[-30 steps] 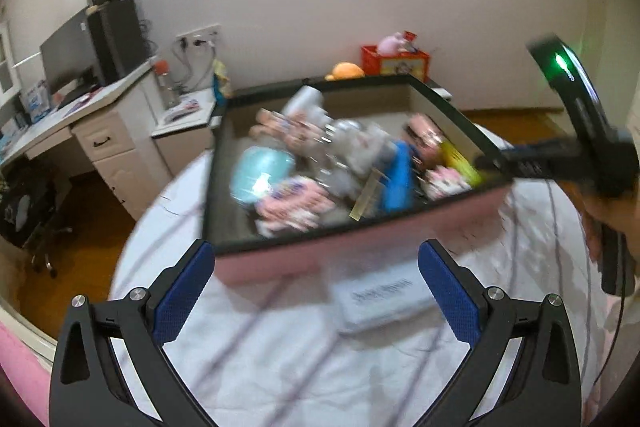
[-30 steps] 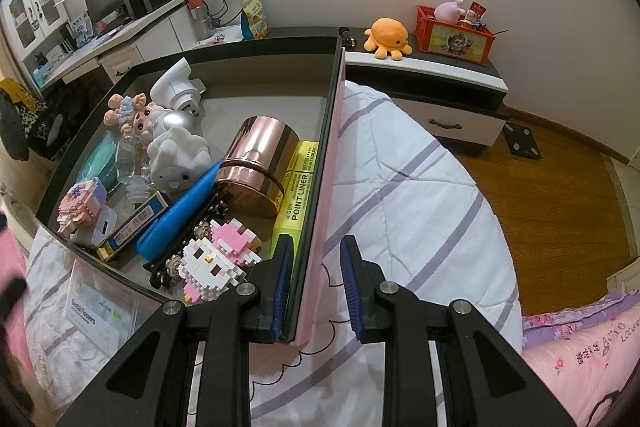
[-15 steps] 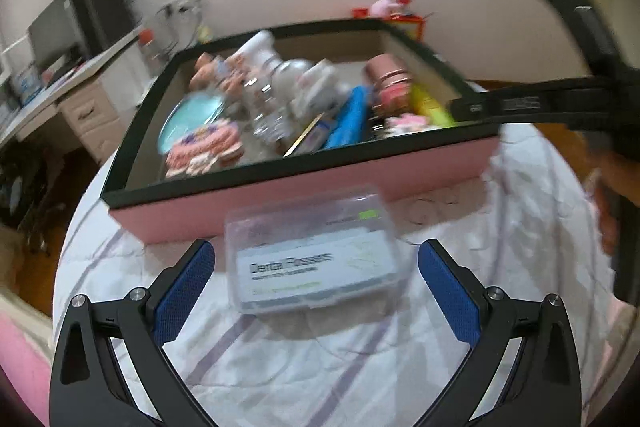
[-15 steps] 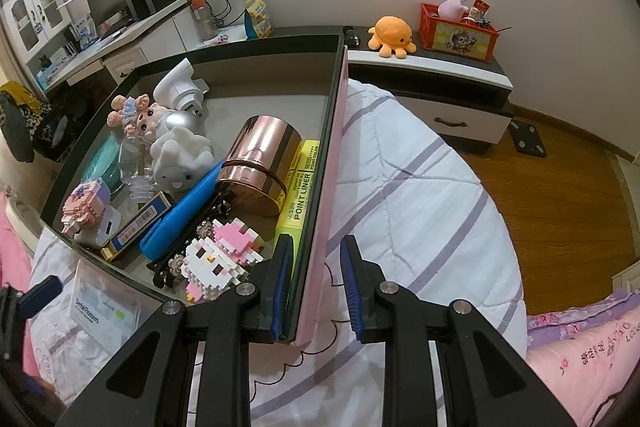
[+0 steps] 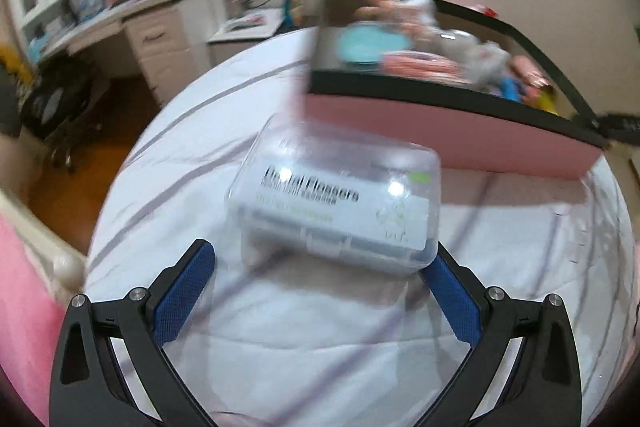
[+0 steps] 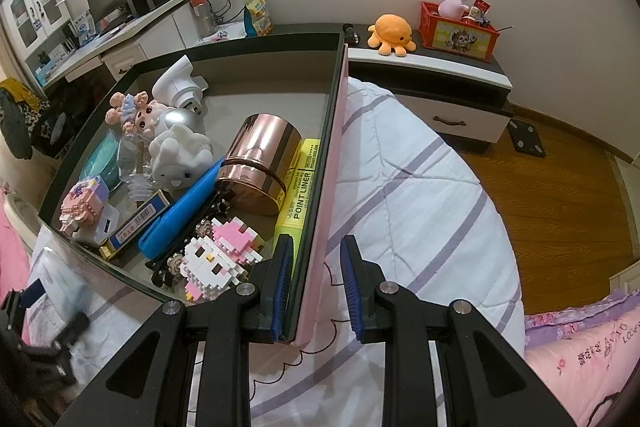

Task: Organize rigid objects
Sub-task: 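Withdraw the left gripper and move it to the clear Dental Flossers case, then grasp the Dental Flossers case with the left gripper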

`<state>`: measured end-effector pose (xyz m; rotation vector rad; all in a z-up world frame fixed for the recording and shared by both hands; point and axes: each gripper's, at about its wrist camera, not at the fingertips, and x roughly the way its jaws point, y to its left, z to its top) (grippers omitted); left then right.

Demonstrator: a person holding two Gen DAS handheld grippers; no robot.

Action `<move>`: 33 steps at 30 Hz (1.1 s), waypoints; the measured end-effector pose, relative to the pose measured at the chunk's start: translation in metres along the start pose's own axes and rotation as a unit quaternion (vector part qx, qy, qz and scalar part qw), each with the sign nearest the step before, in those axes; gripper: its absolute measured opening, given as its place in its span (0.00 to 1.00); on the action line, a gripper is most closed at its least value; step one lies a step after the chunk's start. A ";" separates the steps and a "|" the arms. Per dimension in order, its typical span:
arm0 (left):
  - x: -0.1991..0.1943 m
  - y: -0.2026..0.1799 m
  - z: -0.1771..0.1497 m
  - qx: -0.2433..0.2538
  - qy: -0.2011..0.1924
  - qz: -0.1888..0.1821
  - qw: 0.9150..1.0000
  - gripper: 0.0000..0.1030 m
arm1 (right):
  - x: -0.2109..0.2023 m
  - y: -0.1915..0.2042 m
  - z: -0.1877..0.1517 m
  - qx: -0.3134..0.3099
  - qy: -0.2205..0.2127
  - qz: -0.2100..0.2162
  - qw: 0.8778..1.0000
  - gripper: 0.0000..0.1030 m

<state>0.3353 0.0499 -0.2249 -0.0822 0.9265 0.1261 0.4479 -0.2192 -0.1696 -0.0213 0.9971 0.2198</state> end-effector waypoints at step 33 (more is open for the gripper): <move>0.005 0.050 0.016 -0.019 -0.008 0.027 0.999 0.76 | -0.001 0.004 0.000 -0.006 0.001 -0.008 1.000 0.16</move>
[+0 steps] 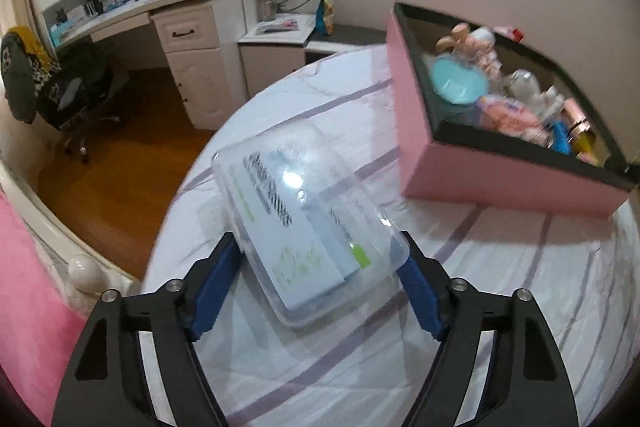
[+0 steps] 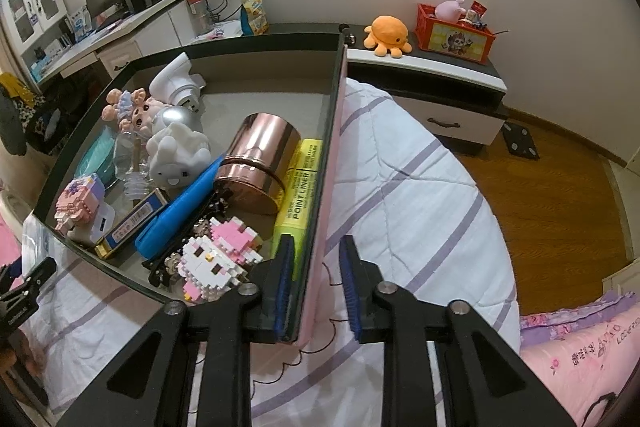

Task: Organize rigid objects
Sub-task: 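Grasp the Dental Flossers case with the left gripper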

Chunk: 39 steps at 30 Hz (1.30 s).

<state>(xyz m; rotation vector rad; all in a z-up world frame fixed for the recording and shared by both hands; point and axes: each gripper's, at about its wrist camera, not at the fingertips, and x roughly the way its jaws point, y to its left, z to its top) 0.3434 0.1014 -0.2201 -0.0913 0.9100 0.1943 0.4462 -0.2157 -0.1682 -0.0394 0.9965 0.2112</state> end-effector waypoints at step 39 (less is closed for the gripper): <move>0.003 0.007 0.004 0.080 -0.010 -0.044 0.996 0.70 | -0.001 0.013 0.000 -0.010 0.013 -0.038 0.999 0.10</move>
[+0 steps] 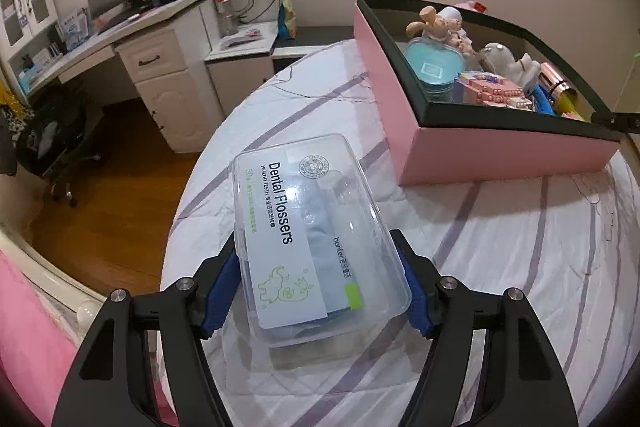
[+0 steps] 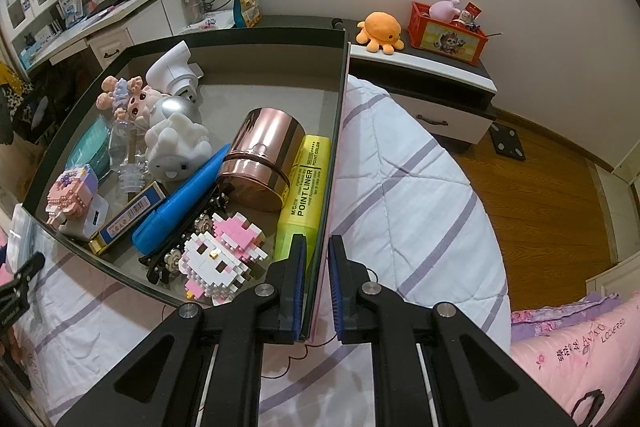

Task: Organize rigid objects
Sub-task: 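Grasp the Dental Flossers case with the left gripper, then lift the case with the left gripper and lower it into the pink box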

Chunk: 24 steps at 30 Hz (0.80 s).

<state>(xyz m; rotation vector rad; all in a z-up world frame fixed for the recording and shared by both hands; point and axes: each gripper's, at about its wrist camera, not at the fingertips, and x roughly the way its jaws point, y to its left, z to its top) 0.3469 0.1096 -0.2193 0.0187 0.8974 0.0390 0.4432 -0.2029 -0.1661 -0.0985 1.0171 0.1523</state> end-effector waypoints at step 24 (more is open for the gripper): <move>0.010 0.003 0.011 -0.094 -0.010 0.026 0.995 0.62 | 0.002 0.000 -0.002 0.003 0.004 0.003 1.000 0.11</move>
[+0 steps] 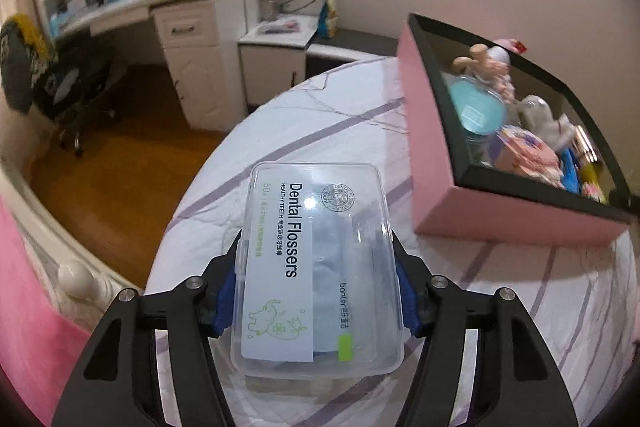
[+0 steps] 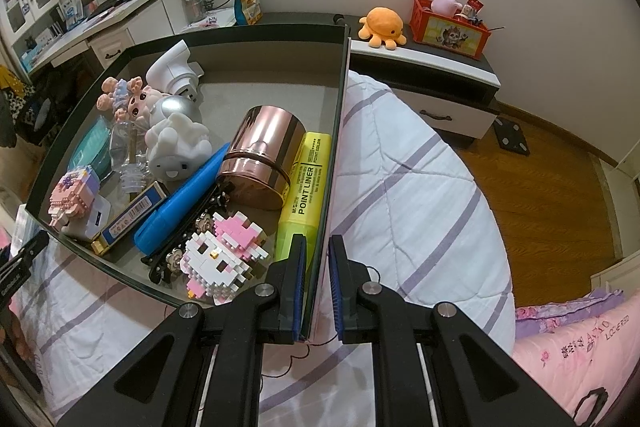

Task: Organize rigid objects
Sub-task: 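Lift the case with the left gripper and lower it into the pink box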

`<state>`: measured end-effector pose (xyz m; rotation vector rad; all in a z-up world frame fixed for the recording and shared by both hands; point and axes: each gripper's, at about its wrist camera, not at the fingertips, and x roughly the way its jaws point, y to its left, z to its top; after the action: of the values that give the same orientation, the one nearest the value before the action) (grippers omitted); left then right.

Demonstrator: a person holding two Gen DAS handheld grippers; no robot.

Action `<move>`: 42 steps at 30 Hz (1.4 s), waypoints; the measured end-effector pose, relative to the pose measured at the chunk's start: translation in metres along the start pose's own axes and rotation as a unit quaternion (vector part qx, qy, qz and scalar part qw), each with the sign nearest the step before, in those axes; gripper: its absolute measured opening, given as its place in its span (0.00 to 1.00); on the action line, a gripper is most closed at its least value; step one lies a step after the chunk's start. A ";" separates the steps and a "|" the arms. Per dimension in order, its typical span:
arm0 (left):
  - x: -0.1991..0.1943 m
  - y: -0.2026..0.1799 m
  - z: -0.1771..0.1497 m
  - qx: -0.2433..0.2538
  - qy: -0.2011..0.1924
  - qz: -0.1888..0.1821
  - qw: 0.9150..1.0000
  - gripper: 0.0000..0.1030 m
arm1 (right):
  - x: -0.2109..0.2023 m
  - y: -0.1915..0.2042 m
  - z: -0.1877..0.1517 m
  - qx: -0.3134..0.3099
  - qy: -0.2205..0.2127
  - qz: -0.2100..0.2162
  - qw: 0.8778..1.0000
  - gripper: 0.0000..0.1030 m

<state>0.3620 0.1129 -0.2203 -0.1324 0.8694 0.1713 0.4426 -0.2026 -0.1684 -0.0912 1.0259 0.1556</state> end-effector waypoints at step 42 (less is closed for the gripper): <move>0.002 -0.221 0.136 0.244 0.015 -0.123 0.962 0.62 | 0.017 -0.014 0.037 0.000 0.000 0.022 1.000 0.11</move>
<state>0.5099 -0.0776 -0.1246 0.2183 0.8934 -0.2799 0.4847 -0.2092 -0.1642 -0.0679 1.0285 0.1953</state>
